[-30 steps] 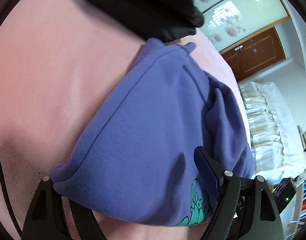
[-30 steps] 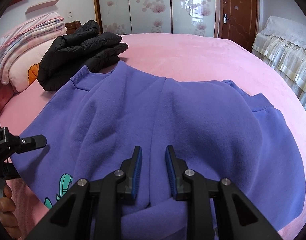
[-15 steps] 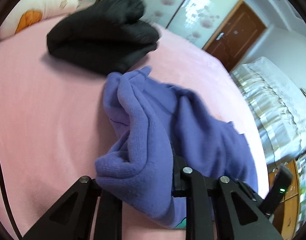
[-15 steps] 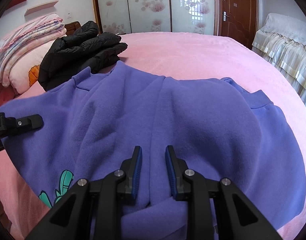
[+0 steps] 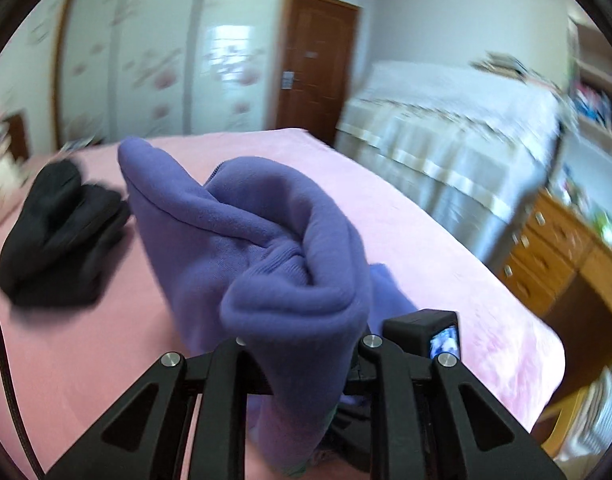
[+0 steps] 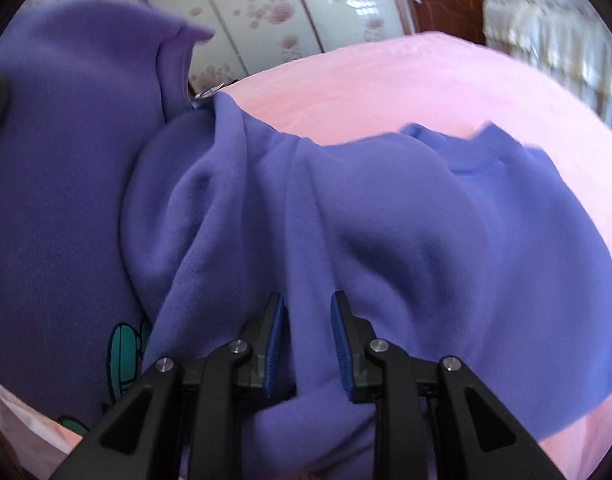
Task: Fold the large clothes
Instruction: 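Grasp one side of the hoodie with the left gripper and fold it inward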
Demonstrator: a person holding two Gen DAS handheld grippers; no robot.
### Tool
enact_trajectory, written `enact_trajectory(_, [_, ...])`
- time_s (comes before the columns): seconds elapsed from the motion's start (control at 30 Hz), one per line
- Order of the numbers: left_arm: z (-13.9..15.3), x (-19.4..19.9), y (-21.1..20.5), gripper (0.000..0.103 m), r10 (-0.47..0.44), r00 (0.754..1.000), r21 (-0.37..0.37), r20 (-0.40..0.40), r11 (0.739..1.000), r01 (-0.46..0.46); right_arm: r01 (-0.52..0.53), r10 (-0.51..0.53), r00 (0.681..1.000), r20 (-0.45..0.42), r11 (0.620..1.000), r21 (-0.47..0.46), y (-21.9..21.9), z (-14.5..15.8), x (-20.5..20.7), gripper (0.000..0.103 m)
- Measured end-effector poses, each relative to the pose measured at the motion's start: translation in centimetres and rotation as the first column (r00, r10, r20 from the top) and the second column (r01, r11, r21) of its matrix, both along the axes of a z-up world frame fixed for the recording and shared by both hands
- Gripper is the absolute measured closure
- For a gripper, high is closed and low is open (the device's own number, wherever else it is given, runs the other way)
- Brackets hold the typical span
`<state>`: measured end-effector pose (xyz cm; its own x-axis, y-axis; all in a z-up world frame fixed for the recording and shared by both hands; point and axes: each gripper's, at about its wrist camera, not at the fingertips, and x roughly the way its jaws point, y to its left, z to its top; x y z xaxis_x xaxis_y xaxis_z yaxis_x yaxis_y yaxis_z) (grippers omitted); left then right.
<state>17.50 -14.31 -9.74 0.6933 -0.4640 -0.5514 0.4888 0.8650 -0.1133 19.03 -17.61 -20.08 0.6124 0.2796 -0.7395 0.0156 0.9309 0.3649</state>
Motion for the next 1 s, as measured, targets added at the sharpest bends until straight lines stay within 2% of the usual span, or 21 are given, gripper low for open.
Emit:
enact_trajectory(0.1, [-0.4, 0.3, -4.5, 0.086, -0.077, 0.997, 0.059, -0.011, 0.995, 0.077, 0.035, -0.03, 0.999, -0.044, 0.993, 0.112, -2.8, -0.6, -1.1, 0.079])
enact_trajectory(0.2, [-1.6, 1.4, -7.5, 0.086, -0.104, 0.992, 0.068, -0.069, 0.992, 0.109, 0.065, -0.047, 0.995, -0.087, 0.974, 0.218, -5.2, -0.9, -2.6, 0.079])
enact_trajectory(0.23, [-2.1, 1.8, -8.2, 0.086, -0.107, 0.99, 0.066, -0.088, 0.991, 0.112, 0.074, -0.053, 0.994, -0.095, 0.971, 0.229, -5.9, -0.8, -3.1, 0.079])
enact_trajectory(0.37, [-3.9, 2.9, -10.3, 0.086, -0.111, 0.983, 0.05, -0.148, 0.992, 0.12, 0.126, -0.103, 0.987, -0.126, 0.973, 0.193, -9.4, 0.9, -5.4, 0.078])
enact_trajectory(0.5, [-6.2, 2.9, -12.4, 0.086, -0.131, 0.975, 0.064, -0.181, 0.987, 0.145, 0.218, -0.211, 0.968, -0.133, 0.975, 0.039, -13.9, 2.2, -8.0, 0.078])
enact_trajectory(0.6, [-9.0, 2.7, -13.8, 0.086, -0.153, 0.963, 0.098, -0.221, 0.979, 0.178, 0.272, -0.272, 0.953, -0.13, 0.962, -0.017, -16.7, 2.9, -9.2, 0.078])
enact_trajectory(0.7, [-12.1, 2.1, -14.6, 0.086, -0.172, 0.953, 0.154, -0.248, 0.965, 0.214, 0.317, -0.315, 0.941, -0.125, 0.949, -0.005, -19.6, 3.4, -9.8, 0.078])
enact_trajectory(0.83, [-13.5, 0.9, -15.6, 0.085, -0.183, 0.964, 0.251, -0.195, 0.94, 0.229, 0.32, -0.314, 0.943, -0.113, 0.947, 0.034, -21.0, 4.4, -9.1, 0.078])
enact_trajectory(1.0, [-12.7, 1.0, -14.3, 0.081, -0.207, 0.958, 0.232, -0.197, 0.94, 0.251, 0.244, -0.235, 0.968, -0.094, 0.964, 0.106, -20.1, 5.3, -6.7, 0.078])
